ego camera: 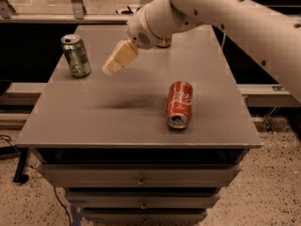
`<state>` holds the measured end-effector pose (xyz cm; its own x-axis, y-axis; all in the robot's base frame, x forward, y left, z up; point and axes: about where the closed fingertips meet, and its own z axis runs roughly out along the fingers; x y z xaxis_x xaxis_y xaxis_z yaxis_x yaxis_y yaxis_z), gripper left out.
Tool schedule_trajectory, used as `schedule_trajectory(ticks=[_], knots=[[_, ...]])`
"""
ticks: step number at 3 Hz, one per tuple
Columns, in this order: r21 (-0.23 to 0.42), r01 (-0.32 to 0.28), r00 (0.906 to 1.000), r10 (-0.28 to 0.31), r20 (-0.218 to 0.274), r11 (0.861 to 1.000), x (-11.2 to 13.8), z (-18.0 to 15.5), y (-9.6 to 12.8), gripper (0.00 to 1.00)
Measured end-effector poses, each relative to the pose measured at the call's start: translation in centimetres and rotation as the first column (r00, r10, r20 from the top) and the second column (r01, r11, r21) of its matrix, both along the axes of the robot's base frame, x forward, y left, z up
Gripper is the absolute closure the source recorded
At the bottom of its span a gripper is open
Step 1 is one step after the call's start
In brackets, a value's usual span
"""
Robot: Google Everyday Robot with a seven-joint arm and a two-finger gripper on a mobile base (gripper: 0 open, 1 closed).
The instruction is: Knock green can over
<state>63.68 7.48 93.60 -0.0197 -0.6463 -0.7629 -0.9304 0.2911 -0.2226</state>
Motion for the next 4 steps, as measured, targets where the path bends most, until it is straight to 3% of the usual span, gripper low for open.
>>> schedule_trajectory(ticks=[1, 3, 4], knots=[[0.118, -0.030, 0.9995, 0.029, 0.011, 0.993, 1.6, -1.3, 3.6, 0.00], [0.321, -0.082, 0.9965, 0.083, 0.008, 0.943, 3.9, -3.7, 10.2, 0.00], [0.376, -0.092, 0.9952, 0.097, 0.005, 0.922, 4.9, -4.4, 12.5, 0.00]])
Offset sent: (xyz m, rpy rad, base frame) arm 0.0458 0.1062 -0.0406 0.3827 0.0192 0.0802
